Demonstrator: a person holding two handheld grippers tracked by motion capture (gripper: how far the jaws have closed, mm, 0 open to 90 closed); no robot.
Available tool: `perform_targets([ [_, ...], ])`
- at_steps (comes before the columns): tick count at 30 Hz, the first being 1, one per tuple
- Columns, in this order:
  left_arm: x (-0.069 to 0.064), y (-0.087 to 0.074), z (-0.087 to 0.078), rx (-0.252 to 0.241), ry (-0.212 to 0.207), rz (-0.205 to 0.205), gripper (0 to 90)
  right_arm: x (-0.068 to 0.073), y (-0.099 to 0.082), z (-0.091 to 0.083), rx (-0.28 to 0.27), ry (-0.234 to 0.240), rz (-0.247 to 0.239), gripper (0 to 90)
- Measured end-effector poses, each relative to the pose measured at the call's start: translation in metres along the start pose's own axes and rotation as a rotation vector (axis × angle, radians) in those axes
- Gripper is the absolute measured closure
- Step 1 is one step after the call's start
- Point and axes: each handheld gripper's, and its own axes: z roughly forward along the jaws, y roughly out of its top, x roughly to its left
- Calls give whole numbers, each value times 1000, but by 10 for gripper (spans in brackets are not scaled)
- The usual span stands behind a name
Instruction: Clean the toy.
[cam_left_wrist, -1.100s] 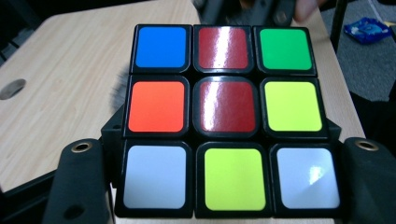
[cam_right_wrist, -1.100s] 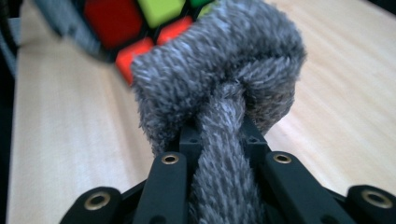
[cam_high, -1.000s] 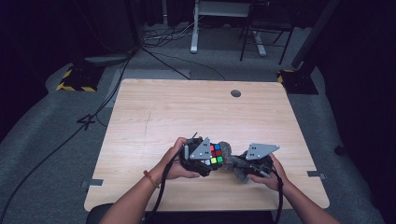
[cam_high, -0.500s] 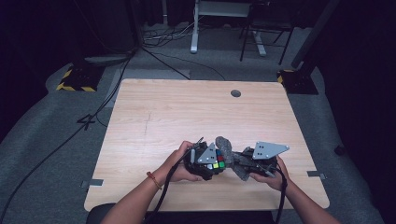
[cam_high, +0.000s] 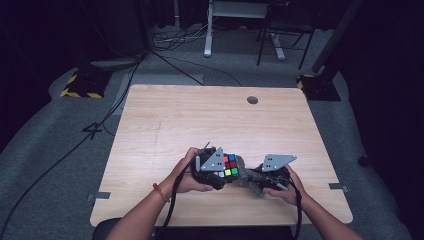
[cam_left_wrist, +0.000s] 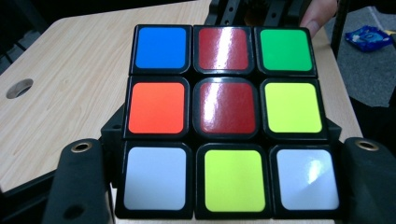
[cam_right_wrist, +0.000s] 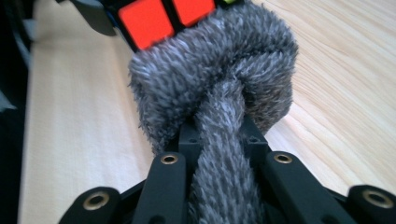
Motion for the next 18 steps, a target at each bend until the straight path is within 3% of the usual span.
perform_targets([
  [3, 0, -3, 3, -1, -7, -7, 329, 1, 2, -3, -60, 43, 9, 768],
  [8, 2, -5, 3, 8, -12, 1, 328, 0, 2, -13, -119, 51, 14, 768],
  [13, 1, -6, 8, 44, -34, 8, 328, 2, 4, -18, -164, 63, -2, 769],
  [18, -3, -5, 13, 78, -24, 26, 330, 4, 7, -21, -173, 58, -28, 769],
])
